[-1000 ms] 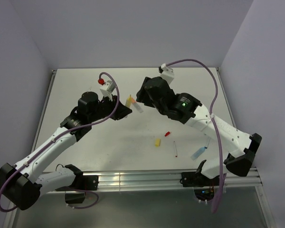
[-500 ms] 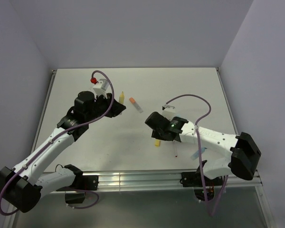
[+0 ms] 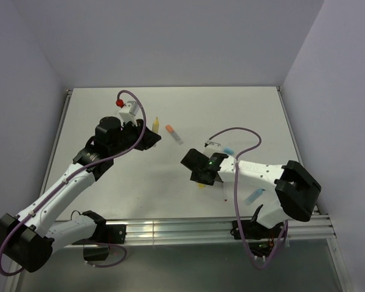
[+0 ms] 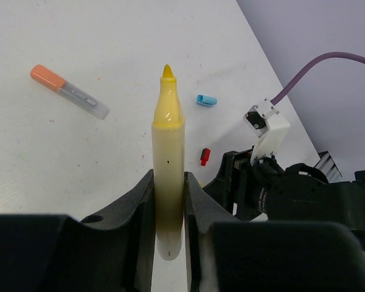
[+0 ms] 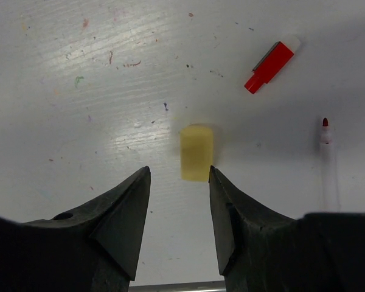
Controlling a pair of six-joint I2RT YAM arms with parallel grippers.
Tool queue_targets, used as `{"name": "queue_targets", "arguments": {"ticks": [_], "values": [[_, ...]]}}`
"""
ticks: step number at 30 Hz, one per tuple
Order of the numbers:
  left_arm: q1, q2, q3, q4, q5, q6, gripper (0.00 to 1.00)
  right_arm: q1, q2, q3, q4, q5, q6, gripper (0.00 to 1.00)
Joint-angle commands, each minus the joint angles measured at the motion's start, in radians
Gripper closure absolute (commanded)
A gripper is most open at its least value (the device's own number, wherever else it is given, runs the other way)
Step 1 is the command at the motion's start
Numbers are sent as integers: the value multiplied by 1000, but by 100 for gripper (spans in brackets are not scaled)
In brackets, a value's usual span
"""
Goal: Insert the pens into the pen caps
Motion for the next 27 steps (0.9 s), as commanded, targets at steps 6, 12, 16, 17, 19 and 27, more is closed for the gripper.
{"name": "queue_targets", "arguments": {"ticks": [6,12,16,17,19,27], "values": [[2,-13,37,26,3,-5,100,7,42,-30,54,22,42,48],[2,-12,36,28,6,-5,100,4,68,-49,86,13,42,47],[4,-7,36,29,12,-5,100,-1,86,-56,103,5,36,47],[4,-7,36,29,12,-6,100,-4,90,-58,106,5,34,47],[2,-6,36,29,14,-5,100,-11,91,-73,119,5,31,47],[2,5,31,32,17,-2,100,-33,99,-110,175,-21,-1,51]]}}
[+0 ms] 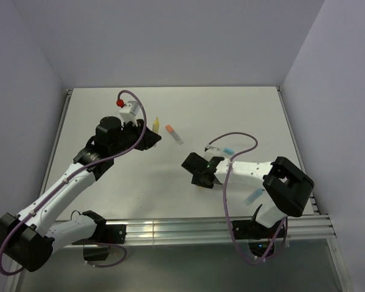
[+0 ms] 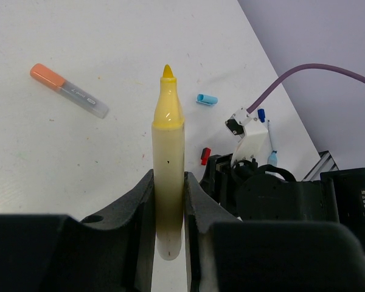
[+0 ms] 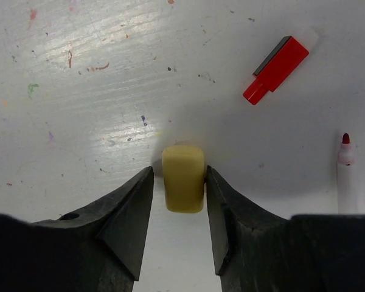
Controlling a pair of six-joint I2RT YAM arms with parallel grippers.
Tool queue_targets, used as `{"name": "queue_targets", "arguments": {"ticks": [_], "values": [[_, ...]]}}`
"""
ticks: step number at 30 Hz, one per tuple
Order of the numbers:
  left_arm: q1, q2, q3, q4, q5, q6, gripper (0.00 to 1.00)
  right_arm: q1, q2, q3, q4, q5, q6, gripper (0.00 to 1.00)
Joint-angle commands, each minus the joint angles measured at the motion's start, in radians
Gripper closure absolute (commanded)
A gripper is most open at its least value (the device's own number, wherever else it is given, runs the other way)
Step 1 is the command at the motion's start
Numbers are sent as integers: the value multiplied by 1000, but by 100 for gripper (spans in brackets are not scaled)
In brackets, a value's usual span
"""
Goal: Insert the pens into the pen caps
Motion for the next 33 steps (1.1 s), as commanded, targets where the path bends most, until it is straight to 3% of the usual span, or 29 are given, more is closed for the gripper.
{"name": "queue_targets", "arguments": {"ticks": [1,5,6,9,12,16,21,27,33], "values": [[2,4,31,32,16,-1,100,-10,13,-28,41,9,-8,53],[2,10,31,32,22,2,100,-12,17,-39,59,-11,-23,70],[2,10,30,32,25,9,100,-12,14,-42,58,-11,-32,82],[0,9,25,48,40,10,100,-24,-26,5,29,-6,-101,100],[0,-5,11,85,76,6,100,-77,-84,157,-48,14,-219,100],[2,-19,-3,137,128,-14,100,-199,-145,399,-83,-72,-382,100],[0,16,0,278,155,-94,100,-302,-121,731,-137,-80,-528,100],[-71,90,23,423,50,-97,100,-335,-150,811,-79,-112,-589,100],[-206,201,63,510,-45,-48,100,-339,-260,688,56,-204,-556,100]]}}
